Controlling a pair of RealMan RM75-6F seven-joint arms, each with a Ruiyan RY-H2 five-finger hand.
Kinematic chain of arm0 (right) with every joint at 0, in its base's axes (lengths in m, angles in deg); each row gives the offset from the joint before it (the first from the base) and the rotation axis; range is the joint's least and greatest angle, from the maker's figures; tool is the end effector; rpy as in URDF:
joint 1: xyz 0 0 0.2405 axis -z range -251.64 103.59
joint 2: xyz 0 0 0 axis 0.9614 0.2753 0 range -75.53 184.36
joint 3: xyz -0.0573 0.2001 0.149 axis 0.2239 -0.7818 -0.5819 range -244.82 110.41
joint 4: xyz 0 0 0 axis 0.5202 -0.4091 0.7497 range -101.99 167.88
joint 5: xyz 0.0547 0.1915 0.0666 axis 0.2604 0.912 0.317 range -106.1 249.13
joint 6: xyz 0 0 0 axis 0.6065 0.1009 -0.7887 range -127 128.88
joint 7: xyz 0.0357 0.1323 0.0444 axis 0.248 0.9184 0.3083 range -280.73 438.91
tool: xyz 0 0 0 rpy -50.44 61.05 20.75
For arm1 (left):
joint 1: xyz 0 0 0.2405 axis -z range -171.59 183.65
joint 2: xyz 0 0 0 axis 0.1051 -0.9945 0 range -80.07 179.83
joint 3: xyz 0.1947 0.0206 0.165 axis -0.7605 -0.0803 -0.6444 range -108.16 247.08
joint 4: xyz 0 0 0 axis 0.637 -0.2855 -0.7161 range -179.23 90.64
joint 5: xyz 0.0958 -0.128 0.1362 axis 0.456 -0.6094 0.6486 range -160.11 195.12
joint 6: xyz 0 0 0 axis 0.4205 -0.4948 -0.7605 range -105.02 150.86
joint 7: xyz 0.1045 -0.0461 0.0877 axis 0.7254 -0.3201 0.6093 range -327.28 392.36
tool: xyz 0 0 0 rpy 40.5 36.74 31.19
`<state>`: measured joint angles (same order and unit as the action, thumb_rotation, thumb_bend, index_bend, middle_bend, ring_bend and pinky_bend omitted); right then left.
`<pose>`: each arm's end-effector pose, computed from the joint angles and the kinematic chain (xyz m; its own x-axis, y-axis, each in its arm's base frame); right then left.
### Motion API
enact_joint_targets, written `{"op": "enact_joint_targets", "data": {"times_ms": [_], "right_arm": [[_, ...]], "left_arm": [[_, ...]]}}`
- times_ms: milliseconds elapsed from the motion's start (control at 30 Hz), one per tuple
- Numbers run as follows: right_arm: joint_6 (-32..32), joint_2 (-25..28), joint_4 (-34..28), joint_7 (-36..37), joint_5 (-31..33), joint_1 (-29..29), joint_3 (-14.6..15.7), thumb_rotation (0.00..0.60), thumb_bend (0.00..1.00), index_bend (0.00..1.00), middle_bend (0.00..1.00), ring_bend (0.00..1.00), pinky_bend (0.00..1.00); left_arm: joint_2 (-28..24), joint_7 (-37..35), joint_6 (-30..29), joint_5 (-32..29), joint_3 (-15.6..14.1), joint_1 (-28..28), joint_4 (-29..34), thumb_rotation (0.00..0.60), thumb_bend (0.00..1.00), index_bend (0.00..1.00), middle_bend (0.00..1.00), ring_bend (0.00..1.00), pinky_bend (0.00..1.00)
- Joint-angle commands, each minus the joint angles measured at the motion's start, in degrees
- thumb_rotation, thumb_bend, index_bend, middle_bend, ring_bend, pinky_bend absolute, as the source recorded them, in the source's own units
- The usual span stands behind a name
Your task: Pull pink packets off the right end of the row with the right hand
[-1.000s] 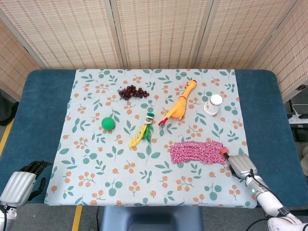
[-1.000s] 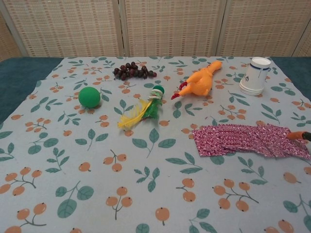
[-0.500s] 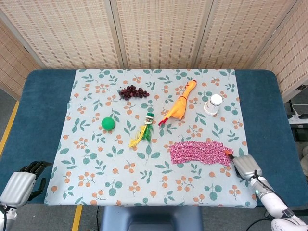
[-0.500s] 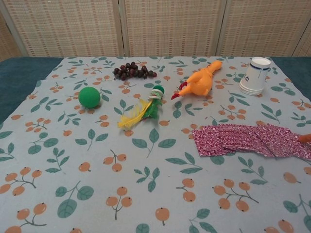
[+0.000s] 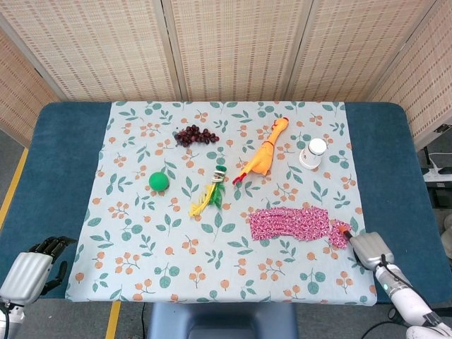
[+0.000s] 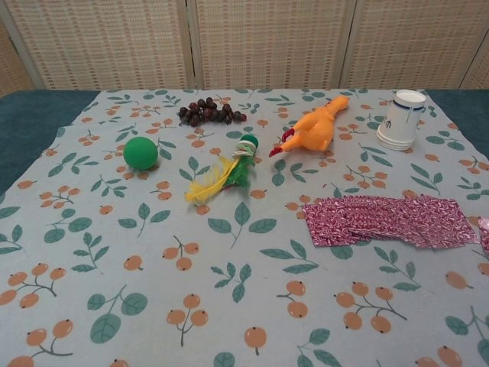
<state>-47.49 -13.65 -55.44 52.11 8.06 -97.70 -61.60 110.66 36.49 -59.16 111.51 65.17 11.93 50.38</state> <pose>-0.3458 -0.2240 0.0679 0.6558 -0.5782 0.4854 -0.6915 -0.2021 0.6935 -0.3004 0.1565 0.1436 0.4943 0.1562 0.8552 0.8665 -0.1679 -0.4701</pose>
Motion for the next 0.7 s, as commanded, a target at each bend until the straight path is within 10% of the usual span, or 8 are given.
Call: {"op": "enact_joint_targets", "data": {"times_ms": [33, 700], "right_arm": [[-0.29, 0.9, -0.96, -0.08, -0.42, 0.24, 0.63, 0.6, 0.9, 0.31, 0.75, 0.86, 0.82], [-2.7, 6.32, -7.93, 0.48, -2.65, 0.74, 2.27, 0.6, 0.9, 0.38, 0.75, 0.86, 0.82]], "left_arm": [[-0.02, 0.0, -0.11, 0.08, 0.0, -0.03, 0.02, 0.6, 0.59, 0.24, 0.26, 0.24, 0.44], [0.05, 0.14, 0.01, 0.17, -0.03, 0.0, -0.02, 0.6, 0.59, 0.24, 0.26, 0.24, 0.44]]}}
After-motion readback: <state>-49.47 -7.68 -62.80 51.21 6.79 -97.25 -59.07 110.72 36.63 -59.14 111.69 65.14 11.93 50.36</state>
